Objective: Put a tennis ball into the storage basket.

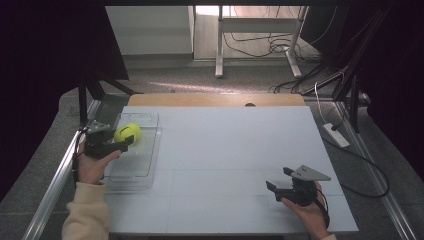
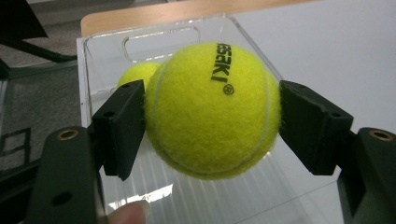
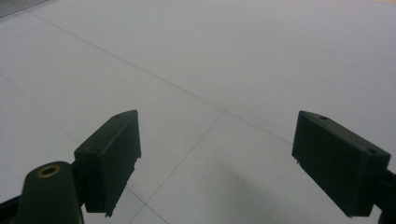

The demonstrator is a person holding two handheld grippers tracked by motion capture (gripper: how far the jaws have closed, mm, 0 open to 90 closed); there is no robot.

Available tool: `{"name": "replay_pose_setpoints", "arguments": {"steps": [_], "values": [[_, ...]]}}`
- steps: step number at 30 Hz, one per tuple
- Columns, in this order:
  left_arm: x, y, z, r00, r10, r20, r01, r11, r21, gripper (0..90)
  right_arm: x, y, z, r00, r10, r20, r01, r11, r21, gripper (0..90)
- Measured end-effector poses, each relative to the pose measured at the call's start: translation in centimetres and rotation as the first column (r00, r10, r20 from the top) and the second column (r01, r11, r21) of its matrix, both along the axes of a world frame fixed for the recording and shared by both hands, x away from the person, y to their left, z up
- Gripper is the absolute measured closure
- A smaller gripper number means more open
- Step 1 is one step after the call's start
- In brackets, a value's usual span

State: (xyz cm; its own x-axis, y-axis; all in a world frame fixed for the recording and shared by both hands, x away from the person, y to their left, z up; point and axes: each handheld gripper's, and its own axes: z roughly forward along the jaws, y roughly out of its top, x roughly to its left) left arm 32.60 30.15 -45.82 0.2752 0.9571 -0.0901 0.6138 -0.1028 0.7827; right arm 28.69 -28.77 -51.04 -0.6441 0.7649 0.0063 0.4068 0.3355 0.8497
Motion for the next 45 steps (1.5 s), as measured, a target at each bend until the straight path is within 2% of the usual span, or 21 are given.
{"name": "replay_pose_setpoints", "arguments": {"steps": [2,6,12,17,22,30,33,45], "values": [[0.1,0.0,-0.2,1.0000,-0.001,-0.007,0.001,1.0000,-0.005,27.6,0.0,0.0,0.0,1.0000,0.000,0.001,0.000,1.0000,0.001,15.1],[0.4,0.1,-0.7,0.9993,0.009,-0.036,-0.009,0.9999,0.012,27.6,0.0,0.0,0.0,1.0000,-0.003,0.001,0.003,1.0000,0.001,15.0],[0.7,0.3,-1.0,0.9986,0.017,-0.051,-0.016,0.9998,0.012,27.6,0.1,-0.1,-0.1,1.0000,-0.001,0.000,0.001,1.0000,-0.001,15.0],[0.8,0.5,-1.3,0.9964,0.031,-0.079,-0.030,0.9995,0.014,27.5,0.0,-0.1,0.0,1.0000,-0.005,0.000,0.005,1.0000,-0.002,15.0],[1.0,0.7,-1.7,0.9931,0.052,-0.105,-0.048,0.9982,0.035,27.5,0.0,-0.1,0.0,1.0000,-0.003,0.001,0.003,1.0000,0.000,15.0],[1.2,0.6,-2.0,0.9888,0.059,-0.137,-0.051,0.9967,0.064,27.3,0.0,-0.1,-0.1,1.0000,-0.004,-0.002,0.004,1.0000,0.000,15.1],[1.2,0.6,-2.1,0.9876,0.066,-0.142,-0.056,0.9954,0.078,27.3,0.0,-0.1,0.0,1.0000,-0.003,-0.002,0.003,1.0000,0.000,15.1],[1.2,0.6,-2.1,0.9874,0.070,-0.142,-0.060,0.9956,0.072,27.0,0.0,-0.1,-0.1,1.0000,-0.002,-0.001,0.002,1.0000,0.000,15.0]]}}
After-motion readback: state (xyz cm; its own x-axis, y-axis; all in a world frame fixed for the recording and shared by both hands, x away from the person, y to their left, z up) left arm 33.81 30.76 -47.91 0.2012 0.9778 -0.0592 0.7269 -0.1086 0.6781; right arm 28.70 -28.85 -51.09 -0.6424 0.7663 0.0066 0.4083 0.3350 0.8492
